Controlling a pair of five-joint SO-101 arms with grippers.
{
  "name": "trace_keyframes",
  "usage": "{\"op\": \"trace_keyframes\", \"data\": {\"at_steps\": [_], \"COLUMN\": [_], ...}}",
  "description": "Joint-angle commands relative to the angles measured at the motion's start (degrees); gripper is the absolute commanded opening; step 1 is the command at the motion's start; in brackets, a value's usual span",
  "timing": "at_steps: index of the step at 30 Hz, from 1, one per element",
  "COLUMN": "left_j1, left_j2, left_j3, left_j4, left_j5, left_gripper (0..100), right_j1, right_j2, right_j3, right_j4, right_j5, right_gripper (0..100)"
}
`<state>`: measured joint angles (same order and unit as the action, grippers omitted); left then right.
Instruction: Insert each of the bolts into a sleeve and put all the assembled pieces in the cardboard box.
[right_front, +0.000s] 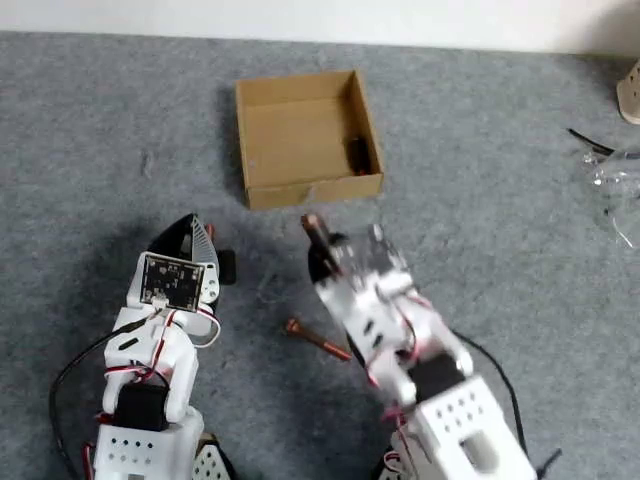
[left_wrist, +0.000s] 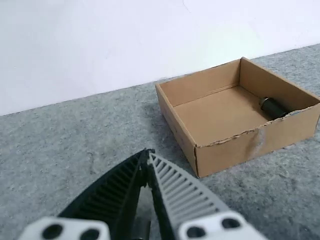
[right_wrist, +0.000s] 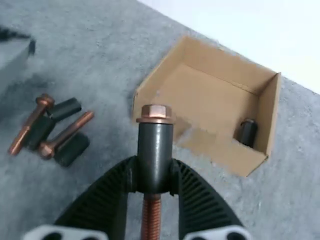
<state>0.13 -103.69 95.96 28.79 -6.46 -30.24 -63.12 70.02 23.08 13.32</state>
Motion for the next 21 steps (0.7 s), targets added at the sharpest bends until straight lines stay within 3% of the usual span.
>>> {"op": "trace_keyframes", "data": {"at_steps": [1,9,21], "left_j1": [1.19,1.19,1.19], "left_j2": [-0.22,-0.22,-0.22], "left_j3": [1.19,1.19,1.19], "left_j4": [-1.23,-1.32,-1.41], "left_j5": [-0.44,-0.44,-0.44], "left_gripper": [1,1,1], "right_j1": [1.54,10.77,17.19], "right_j2": [16.57,52.18,94.55], "right_j3": [-19.82,-50.42,-101.49], "right_j4": [-0.66,0.40,19.47], "right_j5": [0.70,0.79,0.79], "right_gripper": [0.5,0.5,0.5]}}
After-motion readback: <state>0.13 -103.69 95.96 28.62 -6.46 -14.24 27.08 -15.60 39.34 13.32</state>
